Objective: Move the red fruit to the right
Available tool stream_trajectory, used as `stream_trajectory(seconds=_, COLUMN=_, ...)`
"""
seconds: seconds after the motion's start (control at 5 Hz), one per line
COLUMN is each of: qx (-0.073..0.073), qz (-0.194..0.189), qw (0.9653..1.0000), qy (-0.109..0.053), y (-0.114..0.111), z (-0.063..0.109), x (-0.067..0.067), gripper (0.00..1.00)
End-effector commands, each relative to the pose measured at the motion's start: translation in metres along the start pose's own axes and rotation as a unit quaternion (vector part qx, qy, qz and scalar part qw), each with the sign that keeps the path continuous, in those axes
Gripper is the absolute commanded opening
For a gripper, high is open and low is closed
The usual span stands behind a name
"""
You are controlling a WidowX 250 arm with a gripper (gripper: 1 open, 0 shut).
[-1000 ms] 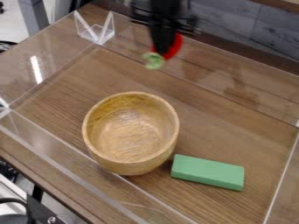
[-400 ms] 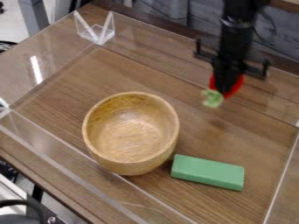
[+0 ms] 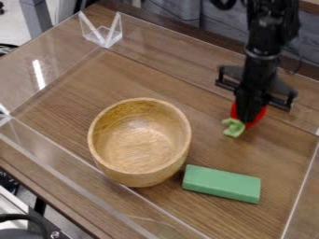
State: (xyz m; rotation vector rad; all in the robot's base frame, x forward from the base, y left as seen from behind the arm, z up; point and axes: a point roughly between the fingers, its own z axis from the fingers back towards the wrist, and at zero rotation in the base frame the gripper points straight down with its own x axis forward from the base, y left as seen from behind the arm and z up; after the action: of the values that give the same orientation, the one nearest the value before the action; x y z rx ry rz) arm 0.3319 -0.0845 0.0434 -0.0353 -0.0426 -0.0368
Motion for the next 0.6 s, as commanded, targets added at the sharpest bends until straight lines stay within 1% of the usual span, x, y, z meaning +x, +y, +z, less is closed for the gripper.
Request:
stream_trajectory(seconds=0.0, qx=-0.006, qz=-0.005, qw=0.9999, qy=-0.014, y=-0.0049, z=0.0030, x=0.0038, gripper=0.00)
stream_trajectory(seconds=0.4, qx=-0.007, qz=-0.010, qw=0.9999, qy=0.001, y=-0.0032, z=-0.0056, x=0.0019, gripper=0.00)
